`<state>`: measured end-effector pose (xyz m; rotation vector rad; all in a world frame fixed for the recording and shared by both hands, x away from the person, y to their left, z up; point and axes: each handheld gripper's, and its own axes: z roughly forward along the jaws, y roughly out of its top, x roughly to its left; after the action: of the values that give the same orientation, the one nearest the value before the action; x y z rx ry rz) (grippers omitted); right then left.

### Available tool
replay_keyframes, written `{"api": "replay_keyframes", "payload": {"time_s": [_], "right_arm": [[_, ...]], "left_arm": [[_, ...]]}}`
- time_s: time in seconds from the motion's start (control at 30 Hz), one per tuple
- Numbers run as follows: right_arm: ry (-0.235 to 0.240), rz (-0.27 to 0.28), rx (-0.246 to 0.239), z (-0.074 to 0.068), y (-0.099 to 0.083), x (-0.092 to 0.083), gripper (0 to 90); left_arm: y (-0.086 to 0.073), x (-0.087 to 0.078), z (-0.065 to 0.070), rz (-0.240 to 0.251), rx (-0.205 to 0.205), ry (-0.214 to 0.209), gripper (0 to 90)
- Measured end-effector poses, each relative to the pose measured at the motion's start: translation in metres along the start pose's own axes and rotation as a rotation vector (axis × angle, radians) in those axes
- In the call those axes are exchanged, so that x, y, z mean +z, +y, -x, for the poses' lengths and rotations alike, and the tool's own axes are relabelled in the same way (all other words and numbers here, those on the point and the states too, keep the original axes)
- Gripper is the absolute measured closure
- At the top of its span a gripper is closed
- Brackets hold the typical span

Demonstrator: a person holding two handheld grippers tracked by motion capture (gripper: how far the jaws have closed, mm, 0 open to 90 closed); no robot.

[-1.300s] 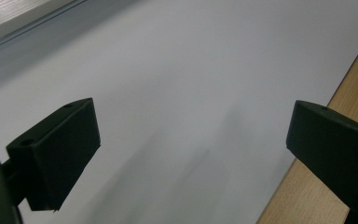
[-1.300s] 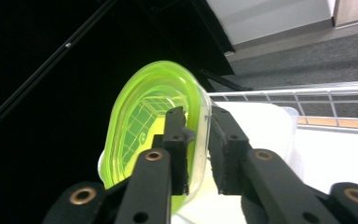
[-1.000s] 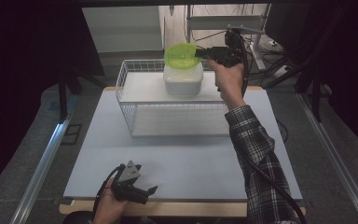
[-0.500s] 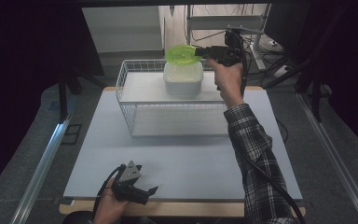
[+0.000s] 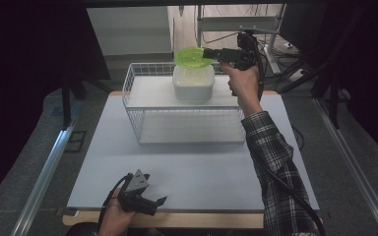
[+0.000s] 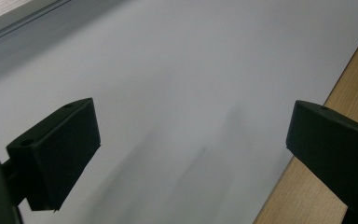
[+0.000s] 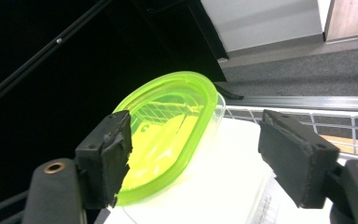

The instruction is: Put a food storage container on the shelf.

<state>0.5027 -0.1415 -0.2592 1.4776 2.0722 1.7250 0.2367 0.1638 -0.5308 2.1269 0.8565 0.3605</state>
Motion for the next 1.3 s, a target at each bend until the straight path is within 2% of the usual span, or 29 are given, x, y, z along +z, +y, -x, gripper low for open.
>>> {"api": "replay_keyframes", "payload": {"time_s": [0.4,0.7,0.9,1.07,1.3], "right_arm": [[0.050,-0.013,-0.092,0.000,-0.017,-0.014,15.6],[0.029,-0.034,-0.189,-0.004,-0.033,-0.025,10.1],[0.018,-0.052,-0.258,-0.006,-0.047,-0.031,7.8],[0.032,-0.059,-0.281,-0.005,-0.061,-0.038,6.4],[0.041,-0.100,-0.331,-0.005,-0.091,-0.045,4.2]], "left_arm": [[0.000,0.000,0.000,-0.003,-0.003,0.001,2.3],[0.000,0.000,0.000,0.001,-0.007,-0.002,2.3],[0.000,0.000,0.000,0.012,-0.015,-0.008,2.2],[0.000,0.000,-0.001,0.020,-0.023,-0.016,1.9],[0.000,0.000,-0.001,0.023,-0.025,-0.018,1.7]]}}
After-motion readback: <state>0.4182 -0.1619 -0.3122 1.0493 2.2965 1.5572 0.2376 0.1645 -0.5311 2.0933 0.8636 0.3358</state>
